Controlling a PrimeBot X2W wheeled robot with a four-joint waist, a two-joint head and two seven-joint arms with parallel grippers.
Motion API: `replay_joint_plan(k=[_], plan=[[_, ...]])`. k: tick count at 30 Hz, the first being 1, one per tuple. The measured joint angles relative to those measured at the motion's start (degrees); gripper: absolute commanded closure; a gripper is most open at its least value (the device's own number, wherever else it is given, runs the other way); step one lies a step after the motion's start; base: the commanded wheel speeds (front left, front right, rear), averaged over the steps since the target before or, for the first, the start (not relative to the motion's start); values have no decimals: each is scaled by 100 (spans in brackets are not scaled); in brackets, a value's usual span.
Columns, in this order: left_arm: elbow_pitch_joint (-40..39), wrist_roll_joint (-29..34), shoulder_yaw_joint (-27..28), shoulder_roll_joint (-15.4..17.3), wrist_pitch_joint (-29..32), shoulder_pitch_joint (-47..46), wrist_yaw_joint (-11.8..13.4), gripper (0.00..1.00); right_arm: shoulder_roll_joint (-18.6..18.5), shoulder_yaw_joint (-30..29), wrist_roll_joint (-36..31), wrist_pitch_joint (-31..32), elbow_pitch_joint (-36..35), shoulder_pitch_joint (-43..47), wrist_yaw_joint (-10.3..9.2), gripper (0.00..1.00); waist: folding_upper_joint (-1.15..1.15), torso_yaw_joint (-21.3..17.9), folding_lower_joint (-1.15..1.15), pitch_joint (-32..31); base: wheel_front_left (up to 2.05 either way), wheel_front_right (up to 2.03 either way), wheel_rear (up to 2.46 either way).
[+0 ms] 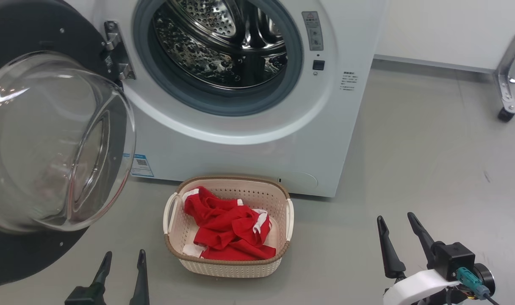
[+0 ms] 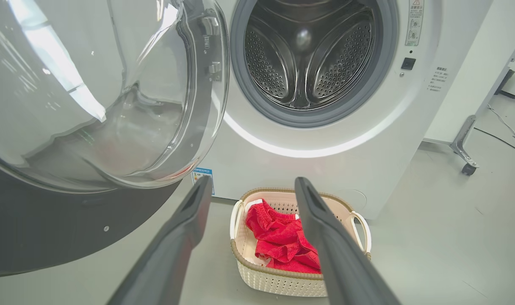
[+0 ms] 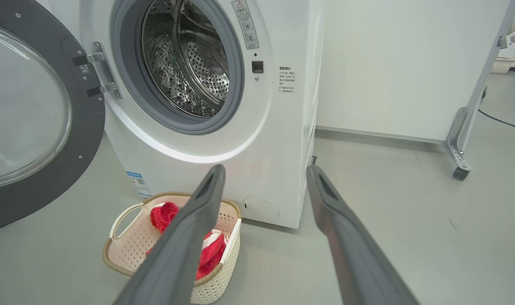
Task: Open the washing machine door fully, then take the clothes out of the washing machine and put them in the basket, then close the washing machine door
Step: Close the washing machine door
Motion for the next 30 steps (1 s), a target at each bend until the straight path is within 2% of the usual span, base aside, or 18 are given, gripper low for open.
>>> replay_joint_plan(k=[16,23,30], plan=[[75,-24,71,12,0,28,51,0,4,285,44,0,-3,9,9,0,0,1138,0,-24,0,0,0],[3,-174,225,12,0,28,109,0,2,495,-34,0,-7,-16,90,0,0,1484,0,68,0,0,0],[-158,-361,390,14,0,28,202,0,-2,676,-210,0,30,-266,160,0,0,1639,0,276,0,0,0]])
